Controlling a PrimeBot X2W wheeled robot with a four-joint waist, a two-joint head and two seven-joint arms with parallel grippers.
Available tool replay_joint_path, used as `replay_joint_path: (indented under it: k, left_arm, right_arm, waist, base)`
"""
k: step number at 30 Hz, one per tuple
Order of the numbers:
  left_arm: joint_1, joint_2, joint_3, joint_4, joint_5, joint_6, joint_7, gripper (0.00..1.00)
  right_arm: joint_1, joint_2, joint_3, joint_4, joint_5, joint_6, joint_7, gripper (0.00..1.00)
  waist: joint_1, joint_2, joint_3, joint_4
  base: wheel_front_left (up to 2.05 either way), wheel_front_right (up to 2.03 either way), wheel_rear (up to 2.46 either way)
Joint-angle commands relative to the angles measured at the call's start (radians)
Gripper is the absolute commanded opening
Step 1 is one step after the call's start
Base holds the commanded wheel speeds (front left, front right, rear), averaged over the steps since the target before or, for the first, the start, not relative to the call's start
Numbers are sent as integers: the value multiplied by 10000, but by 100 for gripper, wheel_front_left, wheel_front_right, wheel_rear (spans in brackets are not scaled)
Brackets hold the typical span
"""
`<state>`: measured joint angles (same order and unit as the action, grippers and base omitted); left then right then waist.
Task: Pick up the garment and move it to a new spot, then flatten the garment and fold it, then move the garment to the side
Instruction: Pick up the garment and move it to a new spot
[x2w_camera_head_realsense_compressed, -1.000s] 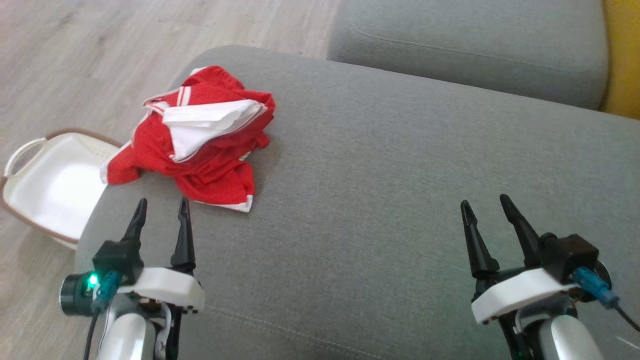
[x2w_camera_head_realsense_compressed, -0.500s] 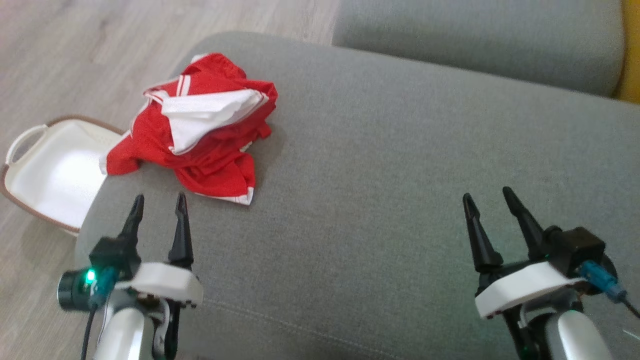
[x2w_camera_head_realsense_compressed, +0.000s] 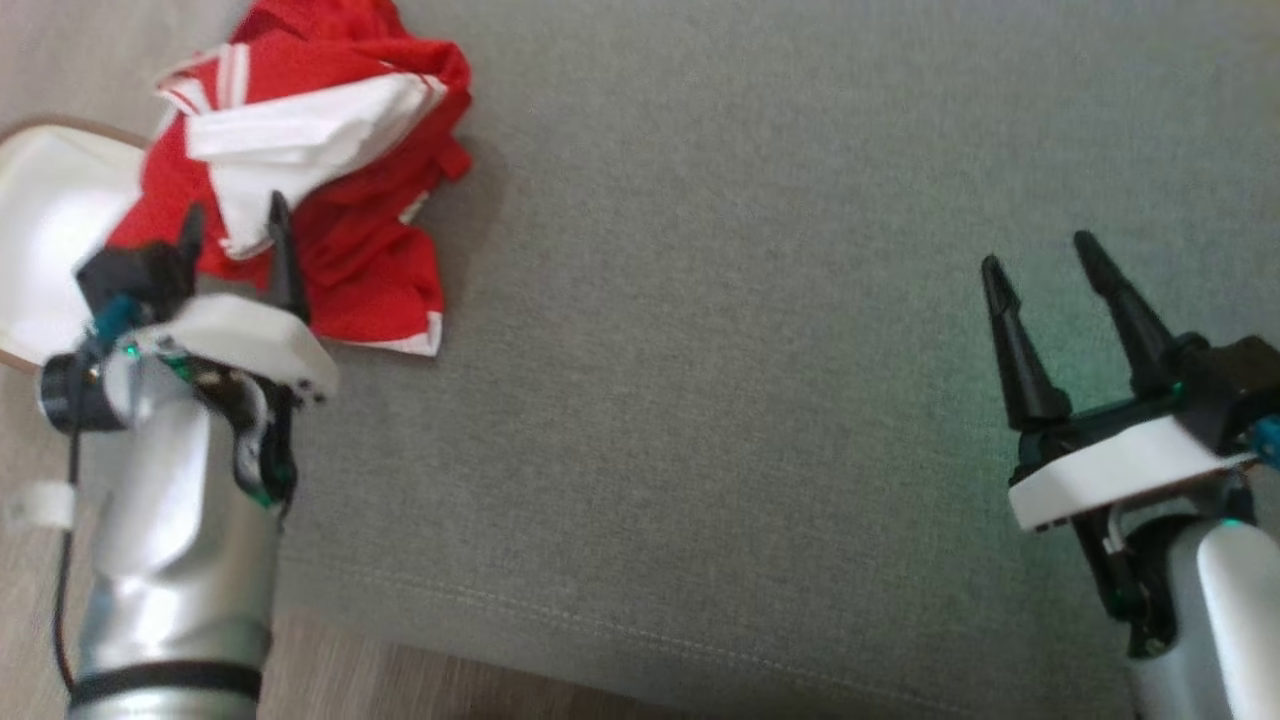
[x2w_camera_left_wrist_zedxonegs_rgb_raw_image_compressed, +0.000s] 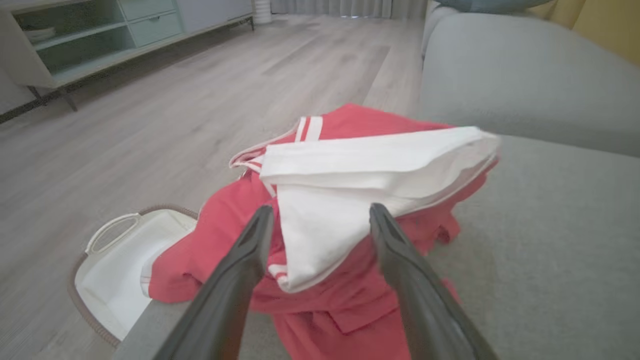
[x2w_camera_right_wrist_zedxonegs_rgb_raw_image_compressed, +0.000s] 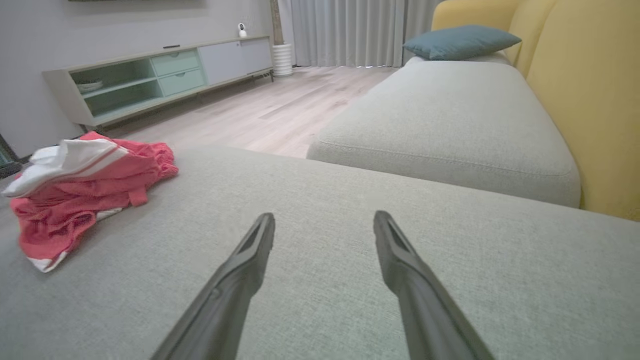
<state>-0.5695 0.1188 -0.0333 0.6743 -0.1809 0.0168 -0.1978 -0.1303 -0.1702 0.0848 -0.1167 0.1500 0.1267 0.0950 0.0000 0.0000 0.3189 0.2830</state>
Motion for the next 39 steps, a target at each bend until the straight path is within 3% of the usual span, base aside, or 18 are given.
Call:
replay_joint_path:
  k: [1,11,12,13,14,25,32,39]
  left_arm:
    - [-305,432,365,-212,-29,-1,-27,100]
    - [-2273,1021,691,3074,-567,-215,1238,100]
    - [-2409,1049,690,3289,-606,-250,1419,80]
    - [-2540,1088,670,3462,-628,-313,1555,30]
    - [-2666,1145,642,3554,-621,-356,1560,0]
    - [-2837,1586,324,2598,-150,3,-457,0]
    - [-1818,1596,271,303,-74,-11,-626,0]
    - [-133,1246,0,-2753,-53,138,-483,0]
  right_arm:
    - [-257,-99,170,-399,91,40,21,100]
    - [-455,-195,83,-420,215,40,52,100]
    - [-453,-189,70,-415,219,40,51,100]
    - [-450,-184,60,-409,220,40,52,100]
    - [-446,-176,54,-403,216,40,53,100]
    - [-108,204,-186,-225,188,40,-168,100]
    - [332,534,-200,-123,125,40,-331,100]
    - [823,880,-206,-106,160,40,-419,100]
  waist:
    - [0,0,405,-206]
    - [0,0,781,-427]
    - [0,0,778,-430]
    - [0,0,772,-432]
    - [0,0,763,-435]
    - [0,0,-302,-413]
    - [0,0,-1432,-619]
    - [0,0,-2235,-1259]
  base:
    - [0,0,0]
    - [0,0,0]
    - [0,0,0]
    - [0,0,0]
    - [0,0,0]
    - [0,0,0]
    - [0,0,0]
    - [0,0,0]
